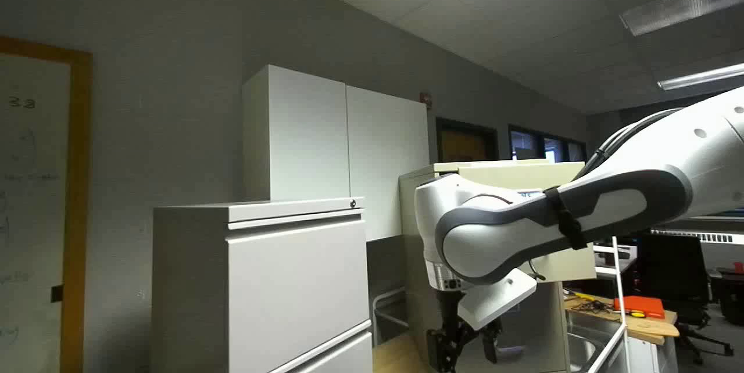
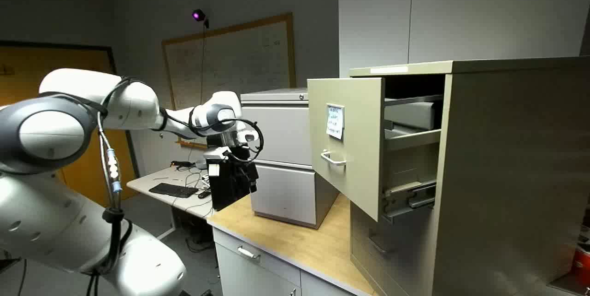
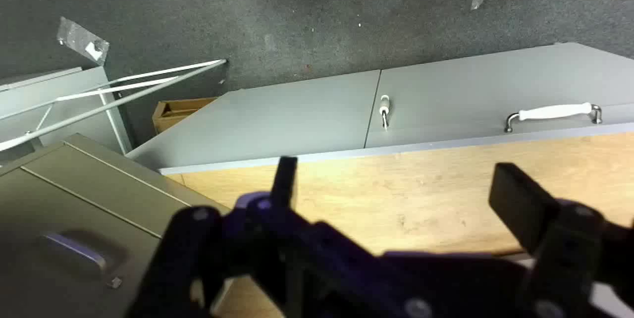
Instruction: Close the drawer
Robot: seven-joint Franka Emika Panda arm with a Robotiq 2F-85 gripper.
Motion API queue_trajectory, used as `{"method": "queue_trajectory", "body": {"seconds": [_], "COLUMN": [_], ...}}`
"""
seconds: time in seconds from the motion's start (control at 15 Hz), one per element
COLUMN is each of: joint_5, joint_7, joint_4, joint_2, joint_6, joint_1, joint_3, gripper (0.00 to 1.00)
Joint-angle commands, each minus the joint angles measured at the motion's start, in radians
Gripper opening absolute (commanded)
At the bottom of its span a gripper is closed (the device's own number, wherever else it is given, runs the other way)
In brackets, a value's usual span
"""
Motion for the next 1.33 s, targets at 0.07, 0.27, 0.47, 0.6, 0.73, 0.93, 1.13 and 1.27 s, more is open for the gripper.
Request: {"method": "queue_trajectory", "body": {"seconds": [0.07,0.27,0.47,0.6,0.73,0.93,1.13,1.27], "joint_5": [-0.009,-0.009,-0.017,-0.045,-0.090,-0.175,-0.284,-0.357], "joint_7": [0.008,0.008,0.027,0.074,0.151,0.282,0.393,0.461], "joint_4": [0.003,0.003,0.004,0.009,0.018,0.026,0.037,0.042], "joint_2": [0.002,0.002,0.004,0.009,0.011,-0.001,-0.020,-0.038], "joint_6": [-0.002,-0.001,-0.003,-0.011,-0.013,-0.011,-0.012,-0.009], "joint_1": [0.019,0.019,0.010,-0.012,-0.039,-0.076,-0.101,-0.114], "joint_3": [-0.016,-0.016,-0.012,-0.001,0.011,0.021,0.021,0.016], "gripper": [1.00,1.00,1.00,1.00,1.00,0.75,0.60,0.43]}}
